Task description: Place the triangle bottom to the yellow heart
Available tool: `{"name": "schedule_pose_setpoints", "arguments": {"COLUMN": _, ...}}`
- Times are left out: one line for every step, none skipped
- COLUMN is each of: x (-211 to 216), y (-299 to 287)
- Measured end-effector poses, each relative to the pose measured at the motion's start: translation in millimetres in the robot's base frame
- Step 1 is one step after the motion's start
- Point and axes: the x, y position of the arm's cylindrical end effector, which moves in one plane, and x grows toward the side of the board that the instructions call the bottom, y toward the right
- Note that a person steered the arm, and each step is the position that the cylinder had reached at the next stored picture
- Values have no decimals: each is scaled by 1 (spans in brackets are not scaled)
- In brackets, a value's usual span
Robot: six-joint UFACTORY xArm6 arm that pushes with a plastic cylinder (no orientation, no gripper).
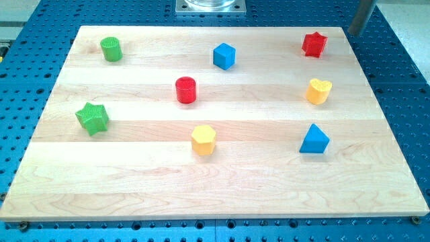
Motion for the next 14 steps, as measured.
{"name": "schedule_pose_setpoints", "arguments": {"x": 25, "y": 0}}
{"name": "schedule_pose_setpoints", "arguments": {"x": 104, "y": -13}}
{"name": "schedule_pose_setpoints", "arguments": {"x": 198, "y": -45}}
{"name": "schedule_pose_setpoints", "arguments": {"x": 258, "y": -78}}
{"name": "schedule_pose_setpoints", "arguments": {"x": 225, "y": -132}}
{"name": "schedule_pose_setpoints", "arguments": {"x": 168, "y": -144}}
{"name": "schedule_pose_setpoints", "arguments": {"x": 179, "y": -157}}
{"name": "schedule_pose_setpoints", "arguments": {"x": 173, "y": -204}}
{"name": "schedule_pose_setpoints", "arguments": {"x": 154, "y": -207}}
{"name": "schedule_pose_setpoints", "arguments": {"x": 149, "y": -150}}
{"name": "schedule_pose_setpoints", "arguments": {"x": 152, "y": -138}}
{"name": "schedule_pose_setpoints", "arguments": {"x": 208, "y": -149}}
{"name": "schedule_pose_setpoints", "arguments": {"x": 318, "y": -105}}
{"name": "schedule_pose_setpoints", "arguments": {"x": 381, "y": -194}}
